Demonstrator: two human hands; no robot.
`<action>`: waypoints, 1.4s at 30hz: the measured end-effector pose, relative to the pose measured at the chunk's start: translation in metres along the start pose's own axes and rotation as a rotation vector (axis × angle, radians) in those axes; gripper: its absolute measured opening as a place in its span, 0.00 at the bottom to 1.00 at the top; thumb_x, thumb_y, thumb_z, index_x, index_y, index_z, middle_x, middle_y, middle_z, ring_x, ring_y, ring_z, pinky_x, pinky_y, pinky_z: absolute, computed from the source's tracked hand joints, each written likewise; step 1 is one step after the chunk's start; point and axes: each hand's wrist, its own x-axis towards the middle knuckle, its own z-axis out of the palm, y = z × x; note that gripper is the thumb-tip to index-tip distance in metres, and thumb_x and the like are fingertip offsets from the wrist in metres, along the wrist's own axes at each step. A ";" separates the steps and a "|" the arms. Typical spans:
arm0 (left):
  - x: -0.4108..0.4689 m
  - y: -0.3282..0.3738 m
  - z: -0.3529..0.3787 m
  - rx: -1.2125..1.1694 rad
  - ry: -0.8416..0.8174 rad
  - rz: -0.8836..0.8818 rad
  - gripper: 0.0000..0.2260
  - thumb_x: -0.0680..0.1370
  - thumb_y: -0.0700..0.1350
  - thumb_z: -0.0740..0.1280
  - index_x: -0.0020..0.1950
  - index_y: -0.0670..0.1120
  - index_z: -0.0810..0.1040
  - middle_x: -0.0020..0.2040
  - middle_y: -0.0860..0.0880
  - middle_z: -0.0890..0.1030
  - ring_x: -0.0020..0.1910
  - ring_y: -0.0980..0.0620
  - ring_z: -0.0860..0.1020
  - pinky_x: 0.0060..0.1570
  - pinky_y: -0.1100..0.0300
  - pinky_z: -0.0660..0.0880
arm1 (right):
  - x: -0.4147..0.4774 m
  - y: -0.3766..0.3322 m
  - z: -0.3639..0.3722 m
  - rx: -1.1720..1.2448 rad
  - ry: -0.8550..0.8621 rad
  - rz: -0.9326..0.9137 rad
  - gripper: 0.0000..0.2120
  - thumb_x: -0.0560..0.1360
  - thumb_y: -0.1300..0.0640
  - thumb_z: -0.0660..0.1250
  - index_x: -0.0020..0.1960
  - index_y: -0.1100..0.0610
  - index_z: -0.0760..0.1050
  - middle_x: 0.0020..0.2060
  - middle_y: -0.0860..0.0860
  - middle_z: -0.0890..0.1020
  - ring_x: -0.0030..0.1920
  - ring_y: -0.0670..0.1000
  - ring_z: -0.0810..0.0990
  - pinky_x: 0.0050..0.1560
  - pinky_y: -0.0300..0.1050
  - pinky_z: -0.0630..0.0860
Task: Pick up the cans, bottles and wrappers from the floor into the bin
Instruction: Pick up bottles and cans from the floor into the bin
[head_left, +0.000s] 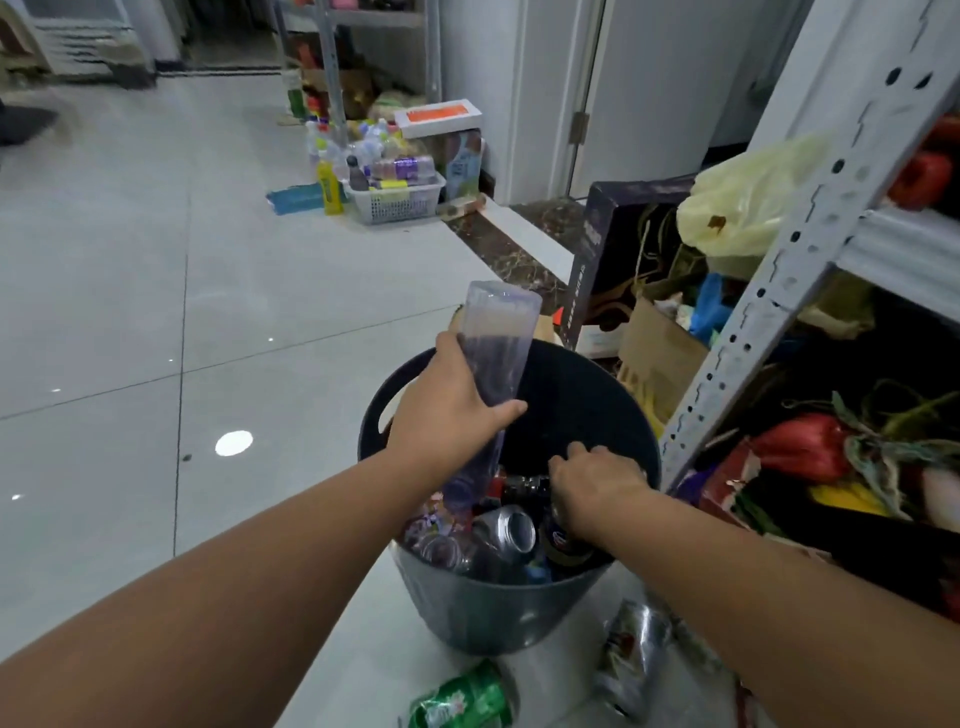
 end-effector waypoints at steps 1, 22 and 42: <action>0.000 -0.005 0.004 -0.003 -0.001 -0.011 0.33 0.64 0.60 0.75 0.58 0.50 0.61 0.49 0.54 0.74 0.47 0.49 0.79 0.40 0.56 0.74 | 0.004 -0.002 0.005 0.020 -0.051 0.008 0.23 0.76 0.55 0.64 0.70 0.57 0.65 0.65 0.57 0.68 0.64 0.59 0.69 0.56 0.53 0.71; 0.023 -0.005 0.058 -0.281 -0.229 -0.203 0.25 0.71 0.50 0.74 0.61 0.40 0.70 0.58 0.44 0.75 0.58 0.46 0.75 0.58 0.51 0.73 | 0.010 0.004 -0.003 0.310 0.443 0.091 0.08 0.75 0.54 0.63 0.50 0.56 0.77 0.47 0.56 0.80 0.48 0.60 0.79 0.36 0.46 0.65; 0.016 0.002 0.068 0.217 -0.373 -0.289 0.18 0.76 0.40 0.62 0.65 0.41 0.66 0.59 0.38 0.76 0.55 0.39 0.75 0.48 0.53 0.70 | -0.045 0.082 0.003 0.467 0.498 -0.207 0.21 0.80 0.46 0.56 0.72 0.49 0.66 0.71 0.52 0.68 0.72 0.51 0.62 0.70 0.50 0.58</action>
